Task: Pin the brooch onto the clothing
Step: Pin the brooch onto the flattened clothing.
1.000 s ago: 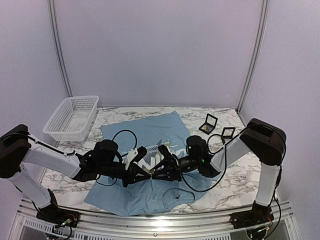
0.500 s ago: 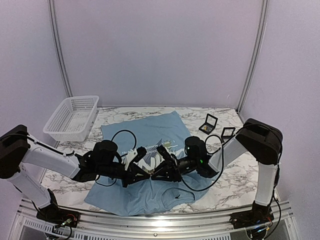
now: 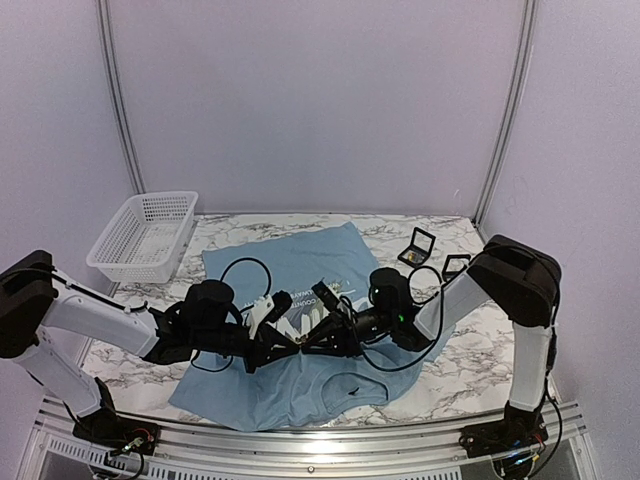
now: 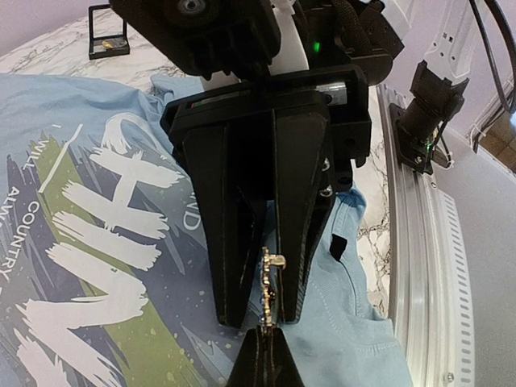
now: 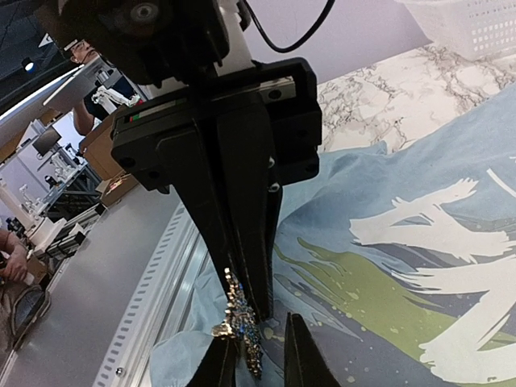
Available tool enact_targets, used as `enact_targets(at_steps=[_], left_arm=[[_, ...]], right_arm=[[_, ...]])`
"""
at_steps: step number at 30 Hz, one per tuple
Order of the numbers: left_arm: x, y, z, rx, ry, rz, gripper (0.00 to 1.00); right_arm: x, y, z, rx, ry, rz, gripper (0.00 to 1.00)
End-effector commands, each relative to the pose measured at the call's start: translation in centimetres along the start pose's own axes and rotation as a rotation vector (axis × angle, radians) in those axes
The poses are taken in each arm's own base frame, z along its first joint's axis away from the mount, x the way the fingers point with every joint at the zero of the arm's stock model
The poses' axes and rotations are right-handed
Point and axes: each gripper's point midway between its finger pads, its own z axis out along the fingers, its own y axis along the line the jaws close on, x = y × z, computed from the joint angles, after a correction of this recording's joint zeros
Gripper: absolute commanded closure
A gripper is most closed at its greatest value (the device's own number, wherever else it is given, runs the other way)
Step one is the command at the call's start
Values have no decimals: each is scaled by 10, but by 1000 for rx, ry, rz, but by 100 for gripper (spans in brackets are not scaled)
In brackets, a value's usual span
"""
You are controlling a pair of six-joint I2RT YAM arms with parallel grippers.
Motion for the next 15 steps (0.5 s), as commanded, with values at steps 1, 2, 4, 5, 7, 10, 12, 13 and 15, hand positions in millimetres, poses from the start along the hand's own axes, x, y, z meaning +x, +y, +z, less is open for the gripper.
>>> enact_targets(at_steps=[1, 2, 4, 5, 7, 10, 12, 13, 15], left_arm=[[-8, -15, -2, 39, -30, 48, 100], [-7, -15, -2, 40, -29, 49, 100], [-8, -15, -2, 40, -31, 51, 100], [-7, -16, -2, 41, -29, 51, 100], [-7, -16, -2, 38, -29, 50, 100], [-8, -16, -2, 34, -32, 50, 100], [-9, -14, -3, 26, -35, 49, 100], [-9, -14, -3, 22, -36, 48, 100], [-9, -13, -3, 18, -36, 46, 100]], right_arm=[[-16, -12, 0, 9, -33, 38, 85], [-15, -13, 0, 12, -33, 41, 85], [-16, -14, -1, 20, -36, 45, 85], [-16, -14, -1, 23, -37, 47, 85], [-16, -16, -2, 40, -41, 52, 85], [-13, -20, -2, 65, -35, 89, 84], [-13, -20, -6, 86, -48, 92, 84], [-13, -18, -7, 95, -56, 87, 84], [-13, -16, -9, 113, -70, 79, 84]])
